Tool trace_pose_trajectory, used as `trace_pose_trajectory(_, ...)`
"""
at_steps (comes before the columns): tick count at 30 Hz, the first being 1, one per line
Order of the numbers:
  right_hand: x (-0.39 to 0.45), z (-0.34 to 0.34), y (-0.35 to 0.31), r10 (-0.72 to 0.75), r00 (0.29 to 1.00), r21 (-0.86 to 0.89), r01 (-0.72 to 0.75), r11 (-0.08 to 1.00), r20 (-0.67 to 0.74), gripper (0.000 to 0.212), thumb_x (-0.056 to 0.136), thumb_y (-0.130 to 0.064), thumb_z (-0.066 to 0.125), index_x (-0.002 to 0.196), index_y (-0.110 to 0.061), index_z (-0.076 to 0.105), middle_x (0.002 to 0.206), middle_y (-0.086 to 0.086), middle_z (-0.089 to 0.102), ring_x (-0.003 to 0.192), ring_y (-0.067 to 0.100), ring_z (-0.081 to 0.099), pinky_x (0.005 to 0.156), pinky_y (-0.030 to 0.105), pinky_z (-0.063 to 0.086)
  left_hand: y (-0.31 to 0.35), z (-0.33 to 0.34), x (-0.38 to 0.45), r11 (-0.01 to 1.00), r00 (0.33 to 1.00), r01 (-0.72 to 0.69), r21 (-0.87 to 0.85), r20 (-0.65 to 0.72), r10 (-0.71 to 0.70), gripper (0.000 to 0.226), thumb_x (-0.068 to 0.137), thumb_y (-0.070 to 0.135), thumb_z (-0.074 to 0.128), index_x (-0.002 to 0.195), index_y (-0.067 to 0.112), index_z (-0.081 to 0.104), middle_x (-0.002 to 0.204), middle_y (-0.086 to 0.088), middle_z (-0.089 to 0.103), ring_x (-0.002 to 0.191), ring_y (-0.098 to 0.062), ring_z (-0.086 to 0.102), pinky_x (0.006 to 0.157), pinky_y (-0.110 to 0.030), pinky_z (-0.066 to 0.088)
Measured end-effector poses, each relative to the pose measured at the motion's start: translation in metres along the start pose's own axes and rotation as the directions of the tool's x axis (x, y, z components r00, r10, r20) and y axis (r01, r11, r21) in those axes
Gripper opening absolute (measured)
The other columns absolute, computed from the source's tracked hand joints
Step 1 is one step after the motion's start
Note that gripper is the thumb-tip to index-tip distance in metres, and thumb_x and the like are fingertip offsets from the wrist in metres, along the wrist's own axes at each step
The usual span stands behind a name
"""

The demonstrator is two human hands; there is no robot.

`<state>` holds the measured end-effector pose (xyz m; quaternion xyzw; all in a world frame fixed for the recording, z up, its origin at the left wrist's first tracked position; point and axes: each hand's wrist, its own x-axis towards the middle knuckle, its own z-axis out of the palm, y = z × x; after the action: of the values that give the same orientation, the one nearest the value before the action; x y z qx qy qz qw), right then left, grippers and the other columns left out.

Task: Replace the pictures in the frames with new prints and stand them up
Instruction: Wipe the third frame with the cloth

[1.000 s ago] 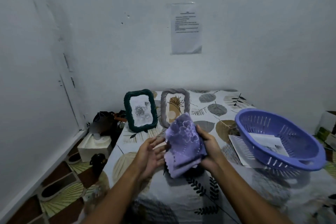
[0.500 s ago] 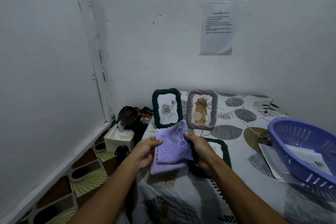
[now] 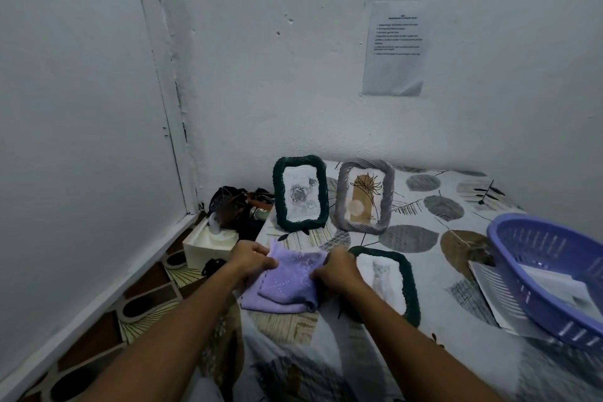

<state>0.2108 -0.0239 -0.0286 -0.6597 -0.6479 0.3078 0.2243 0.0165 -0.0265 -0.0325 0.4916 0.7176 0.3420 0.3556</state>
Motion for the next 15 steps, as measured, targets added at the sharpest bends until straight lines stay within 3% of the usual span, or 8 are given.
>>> trace_pose_trajectory(3, -0.005, -0.006, -0.003, -0.063, 0.998, -0.063, 0.064, 0.996, 0.018, 0.016, 0.082, -0.019, 0.064, 0.088, -0.006, 0.056, 0.088, 0.010, 0.060, 0.082, 0.030, 0.066, 0.069, 0.036, 0.056, 0.007, -0.002, -0.001, 0.949, 0.990, -0.076, 0.308, -0.087, 0.107, 0.026, 0.075, 0.031, 0.081, 0.085, 0.016, 0.062, 0.085, 0.002, 0.061, 0.081, -0.015, 0.057, 0.071, -0.027, 0.045)
trace_pose_trajectory(6, -0.008, -0.028, 0.002, -0.033, 0.999, -0.023, 0.034, 0.999, 0.033, 0.015, 0.088, -0.018, 0.063, 0.092, -0.005, 0.058, 0.087, 0.012, 0.064, 0.074, 0.028, 0.069, 0.068, 0.040, 0.059, 0.013, -0.006, 0.001, 0.911, 0.982, -0.059, 0.408, -0.140, 0.126, 0.046, 0.073, 0.038, 0.082, 0.107, 0.014, 0.063, 0.105, -0.002, 0.066, 0.091, -0.018, 0.060, 0.078, -0.031, 0.049)
trace_pose_trajectory(9, -0.012, -0.061, 0.014, 0.046, 0.997, 0.124, -0.054, 0.991, 0.066, 0.016, 0.089, -0.012, 0.062, 0.094, 0.003, 0.064, 0.081, 0.018, 0.067, 0.066, 0.028, 0.069, 0.065, 0.041, 0.060, 0.025, -0.001, -0.001, 0.920, 0.985, -0.079, 0.383, -0.113, 0.132, 0.048, 0.070, 0.038, 0.083, 0.108, 0.015, 0.065, 0.107, -0.002, 0.066, 0.091, -0.018, 0.061, 0.082, -0.034, 0.052)
trace_pose_trajectory(12, -0.016, -0.092, 0.035, 0.182, 0.981, 0.305, -0.194, 0.932, 0.069, 0.020, 0.090, -0.011, 0.062, 0.103, 0.003, 0.060, 0.091, 0.023, 0.063, 0.068, 0.029, 0.065, 0.056, 0.033, 0.058, 0.045, 0.021, -0.009, 0.938, 0.977, -0.175, 0.298, -0.061, 0.202, 0.045, 0.068, 0.033, 0.085, 0.105, 0.013, 0.068, 0.102, -0.002, 0.067, 0.090, -0.019, 0.064, 0.084, -0.035, 0.054)
trace_pose_trajectory(15, -0.019, -0.114, 0.062, 0.252, 0.968, 0.365, -0.235, 0.901, 0.002, 0.024, 0.088, -0.014, 0.064, 0.105, 0.003, 0.059, 0.091, 0.023, 0.062, 0.071, 0.028, 0.061, 0.059, 0.035, 0.056, 0.063, 0.057, -0.024, 0.965, 0.970, -0.236, 0.115, 0.080, 0.228, 0.033, 0.073, 0.022, 0.083, 0.099, 0.010, 0.067, 0.091, -0.009, 0.070, 0.073, -0.020, 0.064, 0.070, -0.033, 0.055)
